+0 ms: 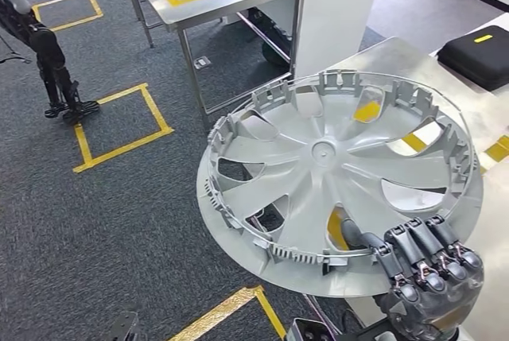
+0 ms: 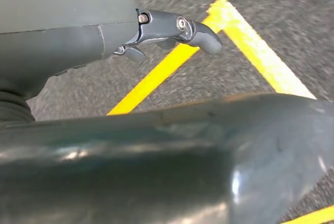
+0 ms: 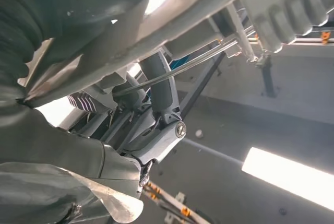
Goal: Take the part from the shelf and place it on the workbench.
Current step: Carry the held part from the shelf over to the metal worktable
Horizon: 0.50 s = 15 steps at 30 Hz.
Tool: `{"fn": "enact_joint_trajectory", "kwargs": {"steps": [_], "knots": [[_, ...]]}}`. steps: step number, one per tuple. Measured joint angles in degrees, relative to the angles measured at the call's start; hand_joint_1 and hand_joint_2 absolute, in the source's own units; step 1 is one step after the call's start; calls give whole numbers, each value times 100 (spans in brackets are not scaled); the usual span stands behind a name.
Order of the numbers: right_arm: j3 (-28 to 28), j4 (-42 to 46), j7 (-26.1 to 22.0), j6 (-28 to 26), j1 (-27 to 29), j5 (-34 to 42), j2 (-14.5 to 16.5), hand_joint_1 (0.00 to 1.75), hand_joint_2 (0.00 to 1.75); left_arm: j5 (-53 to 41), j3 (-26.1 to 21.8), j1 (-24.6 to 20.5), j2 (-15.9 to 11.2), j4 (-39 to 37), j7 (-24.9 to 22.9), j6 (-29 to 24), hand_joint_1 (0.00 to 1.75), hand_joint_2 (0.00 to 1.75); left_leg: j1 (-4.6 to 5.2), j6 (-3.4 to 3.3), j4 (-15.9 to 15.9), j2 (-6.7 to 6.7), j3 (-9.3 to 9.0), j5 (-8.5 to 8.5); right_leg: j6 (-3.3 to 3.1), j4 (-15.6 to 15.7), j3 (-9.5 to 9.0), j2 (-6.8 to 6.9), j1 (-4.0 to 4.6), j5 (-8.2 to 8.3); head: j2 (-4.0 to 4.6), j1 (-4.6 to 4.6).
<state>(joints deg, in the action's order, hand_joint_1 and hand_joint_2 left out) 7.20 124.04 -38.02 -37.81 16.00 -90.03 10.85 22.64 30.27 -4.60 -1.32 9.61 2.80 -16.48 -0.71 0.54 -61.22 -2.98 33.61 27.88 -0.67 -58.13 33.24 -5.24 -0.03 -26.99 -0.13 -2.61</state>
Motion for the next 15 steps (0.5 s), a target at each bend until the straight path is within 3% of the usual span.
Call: {"fn": "enact_joint_trajectory", "kwargs": {"steps": [2, 4, 6, 8, 10, 11, 12, 15], "knots": [[-5, 0, -7, 0, -1, -1, 4, 175, 175, -15, 10, -10, -4, -3, -27, -7, 0, 0, 2, -27, 296, -157, -114, -35, 63, -2, 51, -120, -23, 19, 0, -1], [-9, 0, -14, 0, 9, -1, 7, 175, 175, -26, 28, -28, 7, -4, -46, -6, 0, 0, 7, -64, 359, -58, -132, -54, 137, 8, 103, -186, -50, 37, 0, 0], [-8, -1, -11, 0, 5, 0, 8, 175, 175, 35, 44, -40, 20, -4, -67, 44, 0, 0, -8, -123, 436, 74, -160, -91, 184, -185, 229, 50, -36, -98, 0, -23], [-2, -4, 3, 0, -18, 2, 8, 175, 175, 179, 43, -18, 22, -4, -110, 137, 0, 0, -7, -163, 468, 228, -173, -99, 223, -818, 545, 378, -27, -439, 0, -50], [2, -18, 26, 0, -29, 2, 8, 175, 175, 342, 8, 30, 19, -4, -152, 245, 0, 0, 1, -170, 465, 391, -173, -89, 264, -1492, 870, 474, -48, -693, 0, -58], [2, -29, 39, 0, -30, 2, 8, 175, 175, 410, -17, 48, 19, -4, -165, 294, 0, 0, 2, -165, 462, 467, -175, -82, 282, -1590, 915, 492, -60, -678, 0, -58], [3, -40, 50, 0, -31, 2, 8, 175, 175, 461, -43, 58, 19, -4, -178, 332, 0, 0, 1, -153, 459, 534, -180, -74, 294, -1445, 833, 520, -72, -555, 0, -58], [28, -62, 79, 0, -61, 1, 8, 175, 175, 574, -118, 71, 9, -4, -222, 414, 0, 0, 15, -80, 434, 692, -214, -27, 290, -291, 192, 819, -73, -104, 0, -59]]}}
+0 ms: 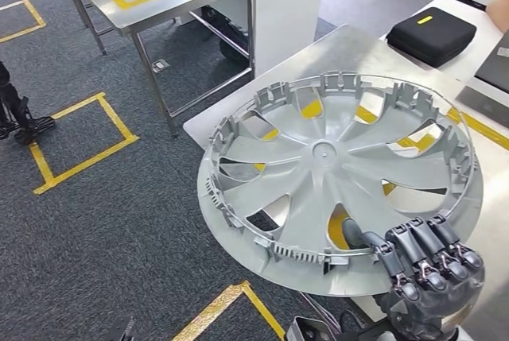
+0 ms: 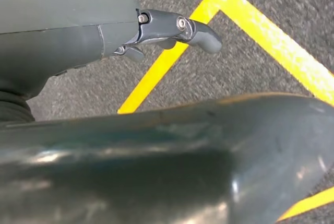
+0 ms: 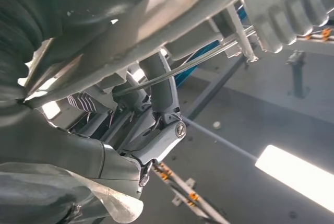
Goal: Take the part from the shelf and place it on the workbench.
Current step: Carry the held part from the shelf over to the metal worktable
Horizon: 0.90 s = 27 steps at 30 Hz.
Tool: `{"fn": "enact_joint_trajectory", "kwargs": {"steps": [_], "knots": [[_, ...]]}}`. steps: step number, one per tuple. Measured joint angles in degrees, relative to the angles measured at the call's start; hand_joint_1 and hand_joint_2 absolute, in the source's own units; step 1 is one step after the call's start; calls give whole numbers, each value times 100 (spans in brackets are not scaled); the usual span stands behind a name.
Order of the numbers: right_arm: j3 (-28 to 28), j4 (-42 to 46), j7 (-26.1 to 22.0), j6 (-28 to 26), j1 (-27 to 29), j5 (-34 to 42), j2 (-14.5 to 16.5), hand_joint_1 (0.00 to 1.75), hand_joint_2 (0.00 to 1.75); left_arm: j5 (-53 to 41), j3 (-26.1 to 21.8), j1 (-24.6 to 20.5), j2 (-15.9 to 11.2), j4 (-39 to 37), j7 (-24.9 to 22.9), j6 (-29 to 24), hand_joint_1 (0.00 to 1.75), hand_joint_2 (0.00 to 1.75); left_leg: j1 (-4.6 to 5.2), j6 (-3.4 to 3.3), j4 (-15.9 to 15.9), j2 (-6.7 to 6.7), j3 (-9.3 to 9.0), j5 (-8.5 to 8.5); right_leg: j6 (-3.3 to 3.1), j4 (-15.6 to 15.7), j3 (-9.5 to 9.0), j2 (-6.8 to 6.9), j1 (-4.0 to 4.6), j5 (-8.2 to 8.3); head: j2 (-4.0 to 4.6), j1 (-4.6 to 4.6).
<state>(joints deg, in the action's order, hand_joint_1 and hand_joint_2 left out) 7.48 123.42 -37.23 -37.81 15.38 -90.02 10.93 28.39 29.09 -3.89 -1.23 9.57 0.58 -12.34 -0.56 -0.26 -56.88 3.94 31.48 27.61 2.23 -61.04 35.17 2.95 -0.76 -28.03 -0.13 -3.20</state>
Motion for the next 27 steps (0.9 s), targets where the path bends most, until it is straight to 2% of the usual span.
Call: {"fn": "enact_joint_trajectory", "kwargs": {"steps": [1, 2, 4, 6, 7, 8, 9, 10, 11, 12, 13, 15, 16, 17, 19, 20, 22, 23, 24, 25, 26, 27], "knots": [[13, -5, 13, 0, -16, 1, -1, 175, 175, 26, -32, 8, -8, 0, -10, 20, 0, 0, 16, 29, -12, 42, -11, 15, -27, 232, -136, 73, 11, 44, 0, 3], [25, -11, 30, 0, -29, 1, -1, 175, 175, 41, -57, 16, -16, -1, -15, 34, 0, 0, 32, 54, -20, 82, -21, 25, -60, 311, -184, 98, 25, 31, 0, 8], [45, -18, 68, 0, -35, 1, -2, 175, 175, 47, -82, 24, -25, -1, -23, 50, 0, 0, 29, 107, -27, 159, -42, 46, -140, 305, -183, -22, 34, 38, 0, 11], [75, -22, 105, 0, -41, -1, -2, 175, 175, 33, -83, 24, -31, -1, -27, 51, 0, 0, -1, 168, -190, 29, -1, 191, -214, 312, -185, -132, 25, 50, 1, 21], [95, -28, 121, 0, -50, -1, -2, 175, 175, 20, -83, 27, -36, -1, -28, 49, 0, 0, -13, 189, -434, -95, 98, 346, -247, 319, -191, -188, 18, 58, 0, 28], [110, -37, 134, 0, -61, -2, -2, 175, 175, 6, -83, 37, -41, -1, -32, 46, 0, 0, -18, 195, -810, -222, 258, 541, -270, 319, -192, -250, 21, 60, 0, 36], [124, -49, 144, 0, -69, -2, -2, 175, 175, -6, -83, 51, -48, -2, -36, 42, 0, 0, -17, 193, -1231, -287, 454, 723, -287, 317, -193, -320, 30, 61, 0, 37], [134, -62, 153, 0, -74, -3, -2, 175, 175, -16, -83, 66, -57, -2, -43, 38, 0, 0, -13, 186, -1575, -313, 625, 831, -296, 315, -196, -397, 41, 61, 0, 37], [142, -74, 160, 0, -76, -3, -2, 175, 175, -21, -83, 77, -64, -2, -49, 35, 0, 0, -9, 171, -1748, -322, 726, 832, -299, 312, -200, -479, 52, 61, 0, 38], [150, -85, 165, 0, -76, -3, -2, 175, 175, -22, -83, 83, -68, -2, -53, 33, 0, 0, -4, 146, -1678, -334, 720, 708, -300, 309, -208, -558, 62, 61, 0, 37], [156, -93, 167, 0, -76, -4, -2, 175, 175, -23, -83, 84, -72, -2, -55, 32, 0, 0, 1, 112, -1388, -375, 612, 492, -300, 306, -218, -635, 69, 60, 0, 37], [168, -101, 168, 0, -84, -5, -2, 175, 175, -23, -83, 84, -81, -4, -56, 32, 0, 0, 4, 35, -592, -602, 291, 92, -291, 299, -225, -774, 79, 59, 0, 35], [174, -101, 170, 0, -92, -5, -3, 175, 175, -24, -83, 83, -89, -7, -57, 31, 0, 0, 6, 14, -308, -704, 170, 2, -277, 293, -213, -838, 78, 61, 0, 36], [180, -102, 173, 0, -99, -5, -3, 175, 175, -27, -83, 80, -96, -9, -58, 26, 0, 0, 10, 3, -161, -768, 107, -13, -255, 289, -194, -895, 71, 66, 0, 34], [190, -104, 175, 0, -106, -5, -4, 175, 175, -50, -83, 65, -105, -11, -63, 8, 0, 0, 19, -6, -96, -713, 76, 2, -186, 300, -141, -995, 50, 82, 0, 35], [194, -104, 172, 0, -104, -4, -5, 175, 175, -67, -83, 52, -103, -11, -65, -2, 0, 0, 14, -24, -62, -656, 65, -14, -154, 283, -113, -949, 50, 65, 0, 33], [198, -108, 161, 0, -119, -2, -7, 175, 175, -106, -83, 33, -101, -11, -67, -17, 0, 0, -6, -74, 10, -531, 42, -45, -98, -3, 55, -676, 66, -126, 0, 10], [200, -110, 156, 0, -127, -1, -9, 175, 175, -117, -83, 33, -100, -11, -69, -22, 0, 0, -7, -93, 26, -459, 37, -48, -76, -332, 205, -502, 65, -308, 0, -1], [201, -114, 155, 0, -137, 1, -10, 175, 175, -124, -83, 41, -101, -11, -71, -26, 0, 0, -6, -105, 28, -388, 38, -44, -50, -732, 400, -402, 58, -501, 0, -13], [201, -120, 155, 0, -140, 1, -11, 175, 175, -128, -83, 49, -103, -11, -75, -28, 0, 0, -6, -110, 27, -311, 37, -38, -22, -1102, 582, -361, 42, -644, 0, -13], [200, -127, 155, 0, -138, 1, -13, 175, 175, -128, -83, 55, -105, -11, -79, -28, 0, 0, -7, -108, 25, -237, 34, -31, 5, -1336, 699, -342, 24, -698, 0, -14], [199, -136, 155, 0, -135, 0, -14, 175, 175, -128, -83, 53, -105, -11, -80, -29, 0, 0, -10, -97, 23, -168, 26, -22, 29, -1328, 696, -319, 4, -626, 0, -14]]}}
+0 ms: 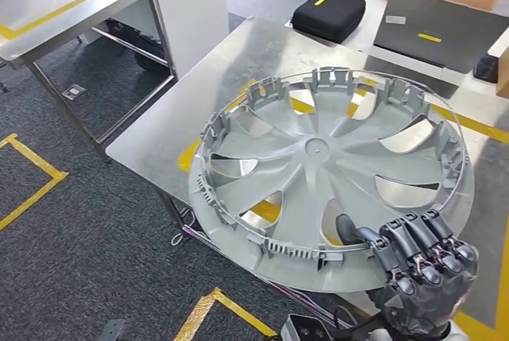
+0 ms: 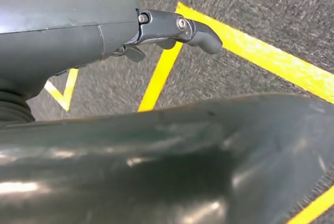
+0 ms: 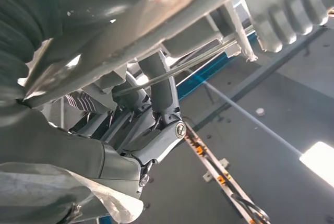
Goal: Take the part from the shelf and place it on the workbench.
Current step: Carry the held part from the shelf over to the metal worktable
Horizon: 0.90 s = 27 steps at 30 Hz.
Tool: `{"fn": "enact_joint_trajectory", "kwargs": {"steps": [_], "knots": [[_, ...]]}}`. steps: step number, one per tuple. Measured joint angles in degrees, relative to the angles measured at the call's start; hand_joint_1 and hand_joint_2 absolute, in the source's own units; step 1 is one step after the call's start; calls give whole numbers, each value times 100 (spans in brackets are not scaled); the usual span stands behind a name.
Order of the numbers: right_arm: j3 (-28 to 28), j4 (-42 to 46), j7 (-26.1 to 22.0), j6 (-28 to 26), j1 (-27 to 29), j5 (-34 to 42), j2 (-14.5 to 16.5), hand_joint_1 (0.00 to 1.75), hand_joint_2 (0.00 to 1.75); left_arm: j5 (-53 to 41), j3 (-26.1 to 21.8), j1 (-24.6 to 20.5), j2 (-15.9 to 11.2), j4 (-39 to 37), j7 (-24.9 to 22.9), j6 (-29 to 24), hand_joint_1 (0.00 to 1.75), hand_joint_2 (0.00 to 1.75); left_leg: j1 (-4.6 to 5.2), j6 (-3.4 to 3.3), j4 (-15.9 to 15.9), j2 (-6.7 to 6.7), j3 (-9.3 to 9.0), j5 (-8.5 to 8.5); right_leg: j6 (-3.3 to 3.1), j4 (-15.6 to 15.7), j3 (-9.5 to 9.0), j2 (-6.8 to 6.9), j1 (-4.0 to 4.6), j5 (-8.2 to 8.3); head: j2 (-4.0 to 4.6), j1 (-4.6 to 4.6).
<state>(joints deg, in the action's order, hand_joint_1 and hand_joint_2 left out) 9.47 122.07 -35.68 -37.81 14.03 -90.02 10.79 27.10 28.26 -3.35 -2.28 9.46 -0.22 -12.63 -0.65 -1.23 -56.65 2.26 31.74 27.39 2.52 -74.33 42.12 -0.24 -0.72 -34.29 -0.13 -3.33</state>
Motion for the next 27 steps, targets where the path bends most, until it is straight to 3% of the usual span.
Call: {"fn": "enact_joint_trajectory", "kwargs": {"steps": [1, 3, 5, 6, 8, 10, 12, 13, 14, 15, 16, 17, 19, 21, 23, 24, 25, 27], "knots": [[0, -7, -1, 0, 2, -1, -1, 175, 175, 0, 0, -5, 2, 0, -2, 1, 0, 0, -5, 16, -3, 64, -14, 14, 18, 242, -126, 42, -20, 166, 0, 1], [1, -13, -3, 0, -2, -1, -2, 175, 175, -1, 0, -11, 0, 0, -2, 1, 0, 0, 1, 75, -20, 174, -57, 60, 37, 1082, -582, 286, -24, 529, 0, -5], [2, -14, -7, 0, -12, 0, -3, 175, 175, -2, 0, -11, -12, 0, -2, -2, 0, 0, 35, 138, -50, 264, -88, 101, -15, 1576, -860, 461, -5, 654, 0, -4], [2, -15, -9, 0, -13, 1, -4, 175, 175, -5, 1, -12, -18, 0, -2, -4, 0, 0, 49, 158, -58, 315, -101, 113, -52, 1616, -883, 456, 11, 633, 0, -1], [1, -16, -15, 0, -4, 1, -3, 175, 175, -26, 3, -25, -14, 0, -2, -15, 0, 0, 34, 201, -70, 398, -132, 150, -135, 1617, -877, 318, 6, 644, 0, 9], [2, -16, -25, 0, -4, 0, -2, 175, 175, -59, 7, -44, -12, 0, 1, -27, 0, 0, -1, 251, -302, 230, -65, 341, -210, 1626, -886, 194, -6, 656, 0, 26], [4, -16, -30, 0, -8, 0, -2, 175, 175, -77, 9, -46, -17, 0, 4, -33, 0, 0, -14, 273, -1022, -51, 248, 719, -261, 1629, -893, 64, -10, 661, 0, 52], [4, -19, -31, 0, -7, -1, -2, 175, 175, -80, 9, -37, -19, 0, 5, -33, 0, 0, -13, 273, -1449, -119, 454, 891, -273, 1629, -894, -10, -6, 662, 0, 60], [3, -21, -31, 0, -3, -2, -2, 175, 175, -83, 10, -28, -21, 0, 5, -31, 0, 0, -11, 269, -1769, -148, 621, 979, -279, 1628, -897, -92, -1, 662, 0, 63], [3, -25, -32, 0, 1, -2, -2, 175, 175, -85, 11, -21, -21, 0, 5, -26, 0, 0, -10, 258, -1890, -158, 704, 947, -280, 1627, -904, -174, 3, 662, 0, 64], [2, -28, -32, 0, 3, -3, -2, 175, 175, -86, 12, -20, -20, 0, 5, -18, 0, 0, -10, 240, -1776, -168, 683, 799, -280, 1625, -913, -254, 6, 662, 0, 64], [2, -31, -32, 0, 4, -4, -2, 175, 175, -83, 13, -23, -20, 0, 5, -4, 0, 0, -10, 216, -1448, -205, 564, 557, -278, 1625, -926, -332, 6, 661, 0, 65], [3, -34, -31, 0, 1, -4, -2, 175, 175, -65, 13, -23, -23, -2, 3, 36, 0, 0, -23, 163, -638, -445, 255, 136, -261, 1616, -928, -472, 7, 655, 1, 66], [4, -42, -27, 0, -4, -4, -2, 175, 175, -33, 13, -14, -25, -4, -2, 73, 0, 0, -28, 145, -215, -633, 97, 34, -205, 1601, -876, -601, -6, 664, 1, 68], [4, -52, -14, 0, 0, -4, -3, 175, 175, -10, 13, -4, -15, -4, -8, 90, 0, 0, -15, 133, -155, -581, 75, 58, -125, 1614, -821, -710, -31, 688, 0, 71], [3, -55, -6, 0, 7, -4, -4, 175, 175, -7, 13, -4, -3, -4, -10, 94, 0, 0, -17, 109, -131, -524, 70, 45, -92, 1603, -794, -687, -34, 677, 0, 69], [2, -57, 0, 0, 9, -4, -4, 175, 175, -8, 13, -7, 8, -4, -9, 97, 0, 0, -25, 77, -106, -465, 63, 31, -64, 1521, -735, -578, -25, 615, 0, 56], [1, -58, 5, 0, 6, -1, -4, 175, 175, -14, 13, -7, 26, -4, -7, 98, 0, 0, -32, 25, -71, -338, 52, 15, -29, 1068, -504, -246, -3, 350, 0, 20]]}}
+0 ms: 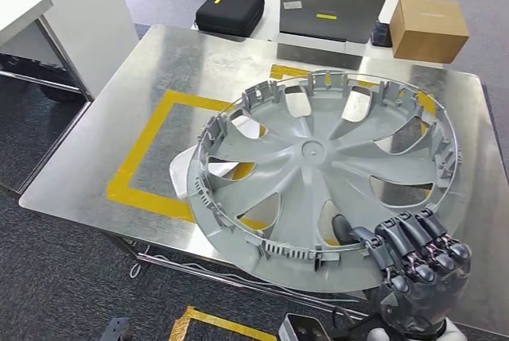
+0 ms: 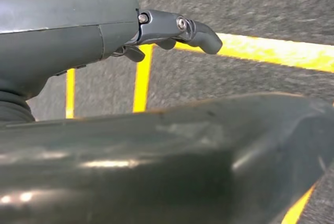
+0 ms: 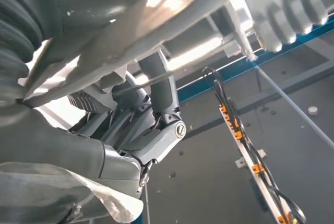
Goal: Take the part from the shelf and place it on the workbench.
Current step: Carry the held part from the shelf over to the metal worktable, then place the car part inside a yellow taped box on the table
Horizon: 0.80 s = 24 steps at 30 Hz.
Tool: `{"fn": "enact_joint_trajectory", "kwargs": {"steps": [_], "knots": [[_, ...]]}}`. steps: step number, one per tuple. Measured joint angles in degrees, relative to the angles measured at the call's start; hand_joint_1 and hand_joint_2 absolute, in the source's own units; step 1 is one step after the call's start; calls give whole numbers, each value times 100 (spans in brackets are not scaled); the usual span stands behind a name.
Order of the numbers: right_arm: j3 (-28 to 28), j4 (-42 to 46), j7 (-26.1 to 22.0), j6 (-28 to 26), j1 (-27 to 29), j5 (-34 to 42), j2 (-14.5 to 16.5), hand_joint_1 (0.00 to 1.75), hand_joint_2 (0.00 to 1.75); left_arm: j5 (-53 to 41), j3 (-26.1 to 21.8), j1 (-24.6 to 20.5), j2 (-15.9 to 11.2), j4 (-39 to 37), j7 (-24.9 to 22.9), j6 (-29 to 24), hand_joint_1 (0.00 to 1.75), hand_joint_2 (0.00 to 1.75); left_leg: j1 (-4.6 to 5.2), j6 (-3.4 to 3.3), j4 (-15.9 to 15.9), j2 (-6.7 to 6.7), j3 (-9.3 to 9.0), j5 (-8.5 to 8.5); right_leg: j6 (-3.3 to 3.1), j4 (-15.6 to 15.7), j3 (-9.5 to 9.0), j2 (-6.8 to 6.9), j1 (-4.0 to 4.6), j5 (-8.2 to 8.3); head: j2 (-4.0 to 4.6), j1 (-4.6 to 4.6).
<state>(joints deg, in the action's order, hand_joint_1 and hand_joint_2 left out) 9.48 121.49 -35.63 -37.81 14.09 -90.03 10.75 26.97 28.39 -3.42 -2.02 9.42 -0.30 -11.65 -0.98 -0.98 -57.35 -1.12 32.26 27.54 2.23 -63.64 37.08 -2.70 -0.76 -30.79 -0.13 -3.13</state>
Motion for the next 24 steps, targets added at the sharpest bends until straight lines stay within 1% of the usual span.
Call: {"fn": "enact_joint_trajectory", "kwargs": {"steps": [1, 2, 3, 4, 5, 6, 7, 8, 9, 10, 12, 13, 14, 15, 16, 17, 18, 19, 20, 21, 22, 23, 24], "knots": [[1, -1, 0, 0, -5, 1, 0, 175, 175, -2, 0, 13, 2, 0, 1, 0, 0, 0, 7, -16, 0, 69, 0, 5, 16, -386, 187, 132, 5, -185, 0, -14], [-2, -3, 2, 0, -4, 2, -1, 175, 175, -4, 0, 26, 5, 0, 1, -1, 0, 0, 15, -22, -2, 146, -2, 10, 30, -740, 358, 192, 3, -321, 0, -15], [-5, -8, 4, 0, 2, 1, -1, 175, 175, -5, 0, 37, 10, 0, 1, -1, 0, 0, 20, -26, -4, 225, -5, 17, 42, -986, 478, 225, 1, -381, 0, -14], [-8, -12, 8, 0, 8, 1, -2, 175, 175, -8, 0, 39, 16, 0, 1, -2, 0, 0, 21, -24, -6, 302, -9, 24, 51, -1021, 493, 249, 0, -329, 0, -15], [-10, -16, 12, 0, 13, 0, -2, 175, 175, -12, 0, 34, 26, 0, 2, -3, 0, 0, 21, -16, -8, 364, -18, 34, 51, -799, 374, 281, -1, -168, 0, -16], [-9, -18, 15, 0, 17, 0, -2, 175, 175, -16, 0, 28, 37, 0, 3, -5, 0, 0, 21, -1, -11, 423, -33, 47, 47, -412, 164, 354, -1, 35, 0, -17], [-8, -19, 17, 0, 15, 0, -3, 175, 175, -20, 0, 22, 44, 0, 4, -9, 0, 0, 31, 20, -17, 473, -48, 65, 38, -8, -55, 485, 15, 174, 0, -18], [-6, -19, 19, 0, 11, 1, -3, 175, 175, -21, 0, 20, 48, 0, 7, -13, 0, 0, 48, 48, -30, 520, -61, 83, 9, 304, -233, 583, 30, 260, 0, -14], [-4, -20, 23, 0, 10, 1, -4, 175, 175, -21, 0, 19, 49, 0, 9, -17, 0, 0, 68, 73, -41, 565, -72, 97, -23, 485, -337, 656, 46, 284, 0, -9], [-5, -21, 28, 0, 12, 1, -5, 175, 175, -21, 0, 19, 46, 0, 11, -20, 0, 0, 85, 93, -47, 614, -83, 105, -57, 536, -366, 667, 65, 263, 0, -2], [-8, -25, 38, 0, 24, 1, -7, 175, 175, -22, 1, 11, 46, 0, 17, -22, 0, 0, 84, 133, -51, 706, -111, 131, -129, 550, -371, 543, 59, 283, 0, 7], [-8, -27, 40, 0, 27, 0, -8, 175, 175, -23, 2, 6, 50, 0, 23, -21, 0, 0, 70, 159, -112, 647, -104, 196, -161, 556, -375, 480, 50, 291, 0, 12], [-6, -30, 41, 0, 26, 0, -9, 175, 175, -25, 3, 3, 54, 0, 29, -21, 0, 0, 57, 185, -270, 536, -49, 313, -196, 564, -381, 423, 37, 302, 0, 22], [-4, -33, 41, 0, 23, 0, -9, 175, 175, -26, 4, 4, 55, 0, 34, -21, 0, 0, 46, 206, -556, 393, 68, 485, -224, 569, -386, 366, 27, 310, 0, 34], [-2, -38, 42, 0, 21, -1, -9, 175, 175, -27, 4, 11, 55, 0, 38, -22, 0, 0, 40, 217, -951, 257, 238, 681, -243, 568, -386, 304, 28, 313, 0, 46], [-2, -46, 45, 0, 21, -1, -9, 175, 175, -28, 4, 22, 52, 0, 38, -23, 0, 0, 40, 220, -1349, 204, 425, 841, -256, 567, -386, 244, 32, 315, 0, 54], [-2, -56, 48, 0, 22, -2, -9, 175, 175, -29, 4, 33, 50, -1, 38, -24, 0, 0, 42, 216, -1643, 186, 572, 919, -262, 566, -388, 185, 38, 316, 0, 56], [-2, -71, 50, 0, 23, -3, -9, 175, 175, -33, 4, 39, 50, -1, 39, -24, 0, 0, 43, 205, -1746, 182, 640, 884, -266, 564, -392, 133, 45, 316, 0, 58], [-3, -86, 51, 0, 23, -4, -9, 175, 175, -36, 5, 37, 51, -1, 40, -22, 0, 0, 44, 185, -1625, 181, 608, 739, -267, 562, -400, 89, 51, 315, 0, 60], [-4, -101, 40, 0, 22, -4, -9, 175, 175, -40, 5, 29, 51, -1, 41, -21, 0, 0, 46, 155, -1299, 175, 481, 513, -267, 562, -412, 55, 57, 314, 0, 61], [-8, -114, 19, 0, 19, -5, -9, 175, 175, -46, 6, 19, 45, 0, 42, -20, 0, 0, 52, 117, -892, 152, 317, 296, -265, 561, -420, 29, 62, 313, 0, 60], [-14, -127, -11, 0, 14, -5, -9, 175, 175, -50, 7, 8, 41, 0, 43, -19, 0, 0, 59, 86, -519, 129, 165, 144, -256, 555, -418, 8, 73, 309, 0, 60], [-23, -141, -49, 0, 8, -5, -9, 175, 175, -54, 8, -3, 38, 0, 43, -18, 0, 0, 67, 67, -253, 108, 61, 58, -241, 549, -406, -5, 81, 308, 0, 57]]}}
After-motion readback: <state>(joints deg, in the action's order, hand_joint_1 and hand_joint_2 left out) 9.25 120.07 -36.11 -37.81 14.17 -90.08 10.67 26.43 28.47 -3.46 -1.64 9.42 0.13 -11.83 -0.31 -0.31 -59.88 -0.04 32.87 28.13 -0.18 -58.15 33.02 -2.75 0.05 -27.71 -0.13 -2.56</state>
